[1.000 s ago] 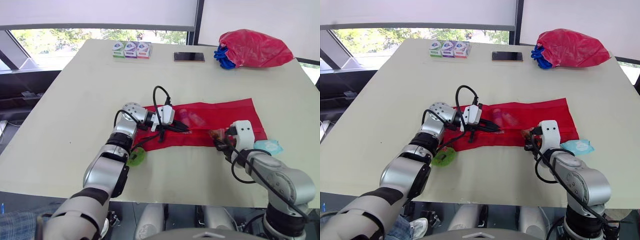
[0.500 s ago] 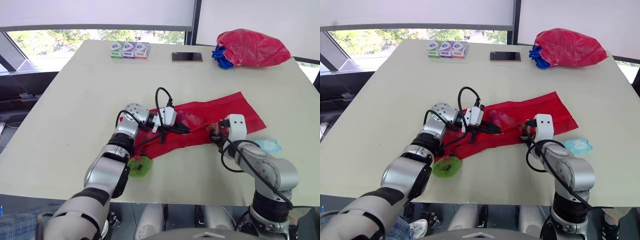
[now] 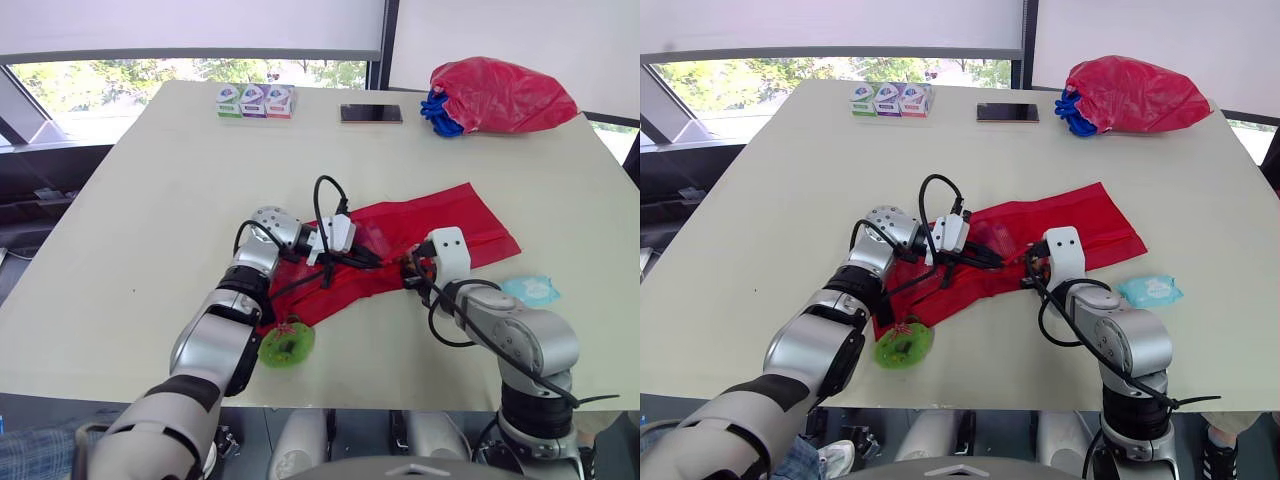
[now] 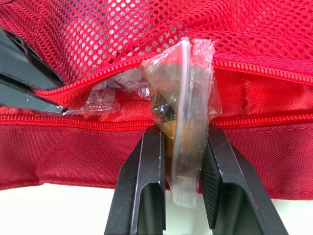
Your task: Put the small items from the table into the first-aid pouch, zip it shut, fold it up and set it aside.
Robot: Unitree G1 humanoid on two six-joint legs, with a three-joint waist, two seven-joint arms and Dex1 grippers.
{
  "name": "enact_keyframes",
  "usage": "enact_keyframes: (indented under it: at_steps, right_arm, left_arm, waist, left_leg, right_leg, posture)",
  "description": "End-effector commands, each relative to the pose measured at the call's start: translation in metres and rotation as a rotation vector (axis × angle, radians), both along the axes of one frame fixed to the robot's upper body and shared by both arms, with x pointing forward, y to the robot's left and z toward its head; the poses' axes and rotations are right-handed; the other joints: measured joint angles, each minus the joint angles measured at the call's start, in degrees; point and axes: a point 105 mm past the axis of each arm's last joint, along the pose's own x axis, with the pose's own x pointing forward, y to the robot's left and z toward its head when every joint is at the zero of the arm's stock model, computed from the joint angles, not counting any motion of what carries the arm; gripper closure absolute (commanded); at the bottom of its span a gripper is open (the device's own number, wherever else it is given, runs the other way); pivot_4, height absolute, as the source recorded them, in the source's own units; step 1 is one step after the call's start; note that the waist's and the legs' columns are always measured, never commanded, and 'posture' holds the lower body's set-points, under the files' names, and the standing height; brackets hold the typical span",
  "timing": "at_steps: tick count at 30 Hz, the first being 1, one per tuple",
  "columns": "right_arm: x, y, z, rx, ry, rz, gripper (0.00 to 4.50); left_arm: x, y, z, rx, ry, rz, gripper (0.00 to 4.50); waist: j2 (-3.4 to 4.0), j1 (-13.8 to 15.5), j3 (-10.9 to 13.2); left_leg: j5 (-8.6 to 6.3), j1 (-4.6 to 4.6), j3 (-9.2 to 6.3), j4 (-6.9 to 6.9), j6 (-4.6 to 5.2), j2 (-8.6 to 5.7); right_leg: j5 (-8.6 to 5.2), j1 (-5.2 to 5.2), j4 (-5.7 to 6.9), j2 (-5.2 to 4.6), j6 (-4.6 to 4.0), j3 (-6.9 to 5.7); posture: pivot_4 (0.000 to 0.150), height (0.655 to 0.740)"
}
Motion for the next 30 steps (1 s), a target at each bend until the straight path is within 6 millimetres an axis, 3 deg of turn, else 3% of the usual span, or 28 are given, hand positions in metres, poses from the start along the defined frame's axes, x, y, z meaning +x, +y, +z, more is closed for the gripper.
enact_keyframes:
  at_steps: [1,4,12,19,22,25,26,27,30]
  right_arm:
    - [0.013,-0.009,0.014,0.017,-0.059,-0.077,4.13]
    - [0.018,-0.006,0.017,0.011,-0.078,-0.068,4.13]
    - [0.032,0.025,0.028,0.029,-0.152,0.033,4.13]
    - [0.043,0.025,0.031,0.054,-0.203,-0.01,4.13]
    - [0.04,0.018,0.026,0.039,-0.204,-0.006,2.67]
    - [0.034,0.009,0.024,0.033,-0.206,-0.012,1.56]
    - [0.031,0.006,0.024,0.034,-0.205,-0.01,1.44]
    - [0.027,0.003,0.023,0.034,-0.202,0.004,1.03]
    - [0.008,-0.002,0.025,0.031,-0.207,0.098,1.03]
  left_arm:
    - [-0.004,-0.007,0.007,-0.011,-0.029,-0.058,4.5]
    - [-0.005,-0.008,0.005,-0.01,-0.026,-0.065,4.5]
    - [-0.01,-0.016,0.004,-0.018,-0.021,-0.094,4.5]
    - [-0.013,-0.018,0.003,-0.019,-0.015,-0.117,4.5]
    - [-0.012,-0.017,0.003,-0.017,-0.015,-0.11,4.5]
    - [-0.009,-0.014,0.004,-0.012,-0.019,-0.094,4.5]
    - [-0.008,-0.012,0.006,-0.011,-0.021,-0.084,4.5]
    - [-0.005,-0.011,0.007,-0.01,-0.023,-0.073,4.5]
    - [0.002,-0.005,0.012,-0.005,-0.03,-0.038,4.5]
  waist:
    - [0.0,-0.03,0.0]
    - [0.0,0.0,0.0]
    - [0.02,-0.11,0.01]
    - [0.02,-0.07,0.01]
    - [0.02,-0.07,0.01]
    - [0.02,-0.08,0.01]
    - [0.02,-0.07,0.01]
    - [0.02,0.01,0.02]
    - [0.02,0.07,0.02]
  left_leg:
    - [0.0,0.0,0.0,0.0,0.0,0.0]
    - [0.0,0.0,0.0,0.0,0.0,0.0]
    - [0.0,0.0,0.02,-0.09,0.0,-0.01]
    - [0.0,0.0,0.01,-0.1,0.0,0.0]
    - [0.0,-0.01,0.02,-0.1,0.0,0.0]
    - [0.0,-0.01,0.02,-0.1,0.0,0.0]
    - [0.0,-0.01,0.02,-0.1,0.0,0.0]
    - [0.0,-0.01,0.02,-0.11,0.0,0.0]
    - [0.0,-0.02,0.01,-0.1,0.01,0.01]
  right_leg:
    - [0.0,0.0,0.0,0.0,0.0,0.0]
    - [0.0,0.0,0.01,0.0,0.0,0.0]
    - [0.0,-0.03,-0.04,0.01,0.0,0.0]
    - [0.0,-0.03,-0.05,0.0,0.0,0.0]
    - [0.0,-0.03,-0.05,0.0,0.0,0.0]
    - [0.0,-0.03,-0.06,0.0,0.0,0.0]
    - [0.0,-0.03,-0.06,0.0,0.0,0.0]
    - [0.0,-0.03,-0.06,0.0,0.0,0.0]
    - [0.0,-0.02,-0.07,-0.01,0.0,0.0]
  posture:
    - [0.15,0.74]
    - [0.15,0.74]
    - [0.15,0.74]
    - [0.15,0.74]
    - [0.15,0.74]
    - [0.15,0.74]
    - [0.15,0.74]
    - [0.15,0.74]
    - [0.15,0.74]
